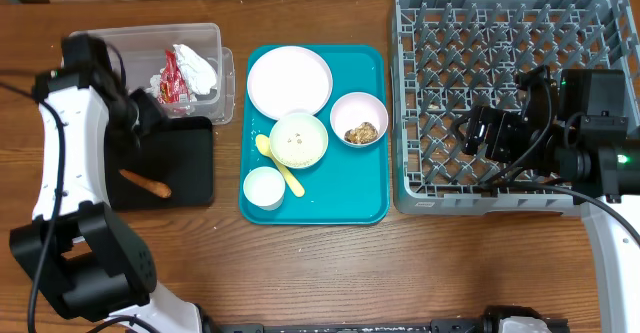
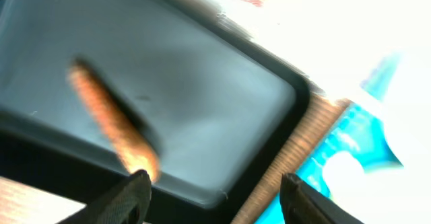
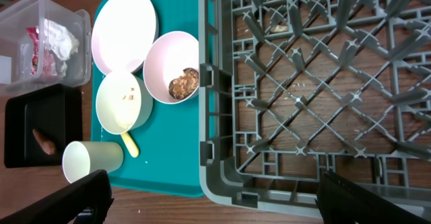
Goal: Sort waste into correct bins and load items into the dishwasher
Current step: 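Grasp the white cup on the teal tray with the left gripper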
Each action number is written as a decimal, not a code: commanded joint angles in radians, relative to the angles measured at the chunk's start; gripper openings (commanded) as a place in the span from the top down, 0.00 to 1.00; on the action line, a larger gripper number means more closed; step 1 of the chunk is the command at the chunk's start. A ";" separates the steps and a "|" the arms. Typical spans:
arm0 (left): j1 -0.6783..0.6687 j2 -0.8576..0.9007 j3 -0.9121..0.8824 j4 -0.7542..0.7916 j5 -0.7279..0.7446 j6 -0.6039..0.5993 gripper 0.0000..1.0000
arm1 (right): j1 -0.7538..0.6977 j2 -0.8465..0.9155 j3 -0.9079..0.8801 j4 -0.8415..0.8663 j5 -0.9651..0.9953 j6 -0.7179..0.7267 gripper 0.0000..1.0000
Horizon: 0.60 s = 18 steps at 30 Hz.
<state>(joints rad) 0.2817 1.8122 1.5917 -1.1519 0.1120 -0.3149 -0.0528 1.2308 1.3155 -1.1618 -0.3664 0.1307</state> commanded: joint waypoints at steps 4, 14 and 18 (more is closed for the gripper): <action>-0.199 -0.016 0.165 -0.217 0.276 0.411 0.15 | -0.007 -0.002 0.027 0.005 -0.002 -0.001 0.00; -0.381 -0.015 -0.009 -0.231 0.012 0.387 0.21 | -0.007 -0.002 0.026 0.013 -0.002 -0.001 0.00; -0.396 -0.015 -0.134 -0.151 -0.011 0.386 0.23 | -0.007 0.001 0.026 0.011 -0.002 -0.001 0.00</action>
<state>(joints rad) -0.1051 1.8065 1.5475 -1.3479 0.1669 0.0803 -0.0528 1.2308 1.3155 -1.1534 -0.3664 0.1303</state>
